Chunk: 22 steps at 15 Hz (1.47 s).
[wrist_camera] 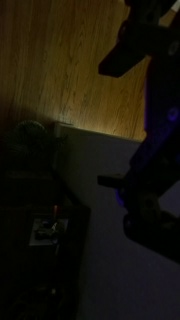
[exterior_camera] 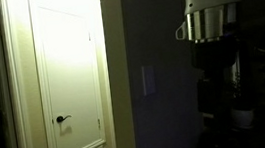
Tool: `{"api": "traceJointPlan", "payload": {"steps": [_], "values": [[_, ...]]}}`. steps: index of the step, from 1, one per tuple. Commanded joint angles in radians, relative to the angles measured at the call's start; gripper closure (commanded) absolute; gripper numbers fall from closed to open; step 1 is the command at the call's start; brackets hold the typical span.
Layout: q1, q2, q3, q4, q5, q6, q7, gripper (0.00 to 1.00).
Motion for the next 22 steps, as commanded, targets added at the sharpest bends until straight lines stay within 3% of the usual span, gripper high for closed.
{"api": "traceJointPlan", "payload": {"steps": [1, 15, 22], "values": [[0.036, 0.009, -0.045, -0.004, -0.002, 0.009, -0.006, 0.0], [0.021, 0.177, -0.187, 0.022, -0.025, 0.263, -0.207, 0.0], [0.026, 0.178, -0.187, 0.024, -0.023, 0.25, -0.183, 0.0]]}}
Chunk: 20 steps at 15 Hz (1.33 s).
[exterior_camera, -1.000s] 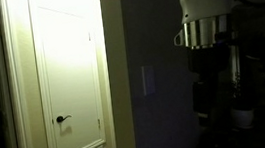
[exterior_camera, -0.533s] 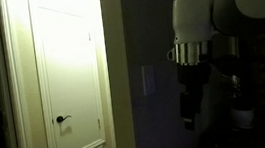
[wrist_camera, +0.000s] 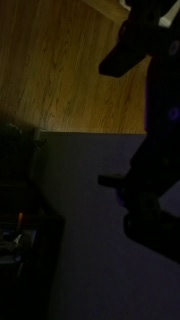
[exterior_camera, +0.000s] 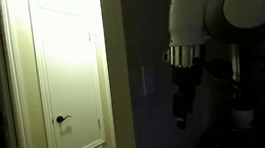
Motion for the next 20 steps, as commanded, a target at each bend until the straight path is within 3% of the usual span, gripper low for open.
{"api": "traceJointPlan", "payload": {"steps": [1, 12, 13, 15, 20], "values": [[0.015, 0.001, -0.014, 0.002, -0.002, -0.002, 0.002, 0.0], [-0.036, -0.003, -0.091, 0.0, -0.056, 0.191, 0.008, 0.02], [-0.04, -0.002, -0.096, 0.003, -0.052, 0.212, 0.01, 0.26], [-0.048, 0.0, -0.104, 0.009, -0.055, 0.247, 0.022, 0.31], [-0.066, 0.009, -0.114, 0.042, -0.059, 0.321, 0.033, 0.64]]}}
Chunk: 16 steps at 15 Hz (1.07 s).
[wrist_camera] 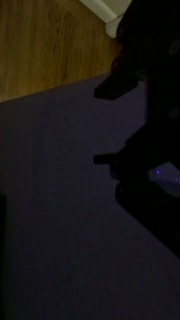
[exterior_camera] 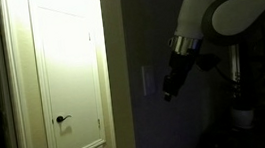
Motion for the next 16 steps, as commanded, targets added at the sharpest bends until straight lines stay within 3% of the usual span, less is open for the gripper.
{"api": "traceJointPlan", "payload": {"steps": [1, 4, 8, 12, 16], "values": [[-0.014, 0.008, -0.009, 0.032, -0.023, 0.055, 0.03, 0.71], [-0.024, 0.008, -0.013, 0.055, -0.029, 0.085, 0.036, 0.9], [-0.034, 0.011, -0.017, 0.08, -0.023, 0.129, 0.046, 0.99], [-0.04, 0.024, -0.02, 0.098, -0.014, 0.171, 0.061, 0.93], [-0.036, 0.038, -0.018, 0.109, 0.001, 0.197, 0.071, 0.93]]}}
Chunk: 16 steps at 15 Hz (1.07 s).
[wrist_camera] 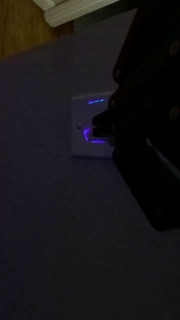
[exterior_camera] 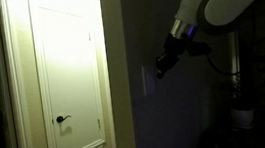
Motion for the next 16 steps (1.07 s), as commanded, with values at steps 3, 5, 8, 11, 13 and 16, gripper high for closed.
{"api": "traceJointPlan", "payload": {"steps": [3, 5, 8, 11, 13, 16], "values": [[0.005, 0.043, -0.003, 0.037, 0.015, 0.055, 0.029, 0.95], [0.006, 0.055, -0.004, 0.049, 0.014, 0.068, 0.029, 0.95], [0.008, 0.073, -0.006, 0.067, 0.025, 0.082, 0.03, 0.95], [0.012, 0.095, -0.007, 0.084, 0.037, 0.093, 0.026, 0.95], [0.012, 0.103, -0.01, 0.087, 0.037, 0.102, 0.026, 0.95], [0.013, 0.081, -0.01, 0.058, 0.029, 0.088, 0.019, 0.95]]}}
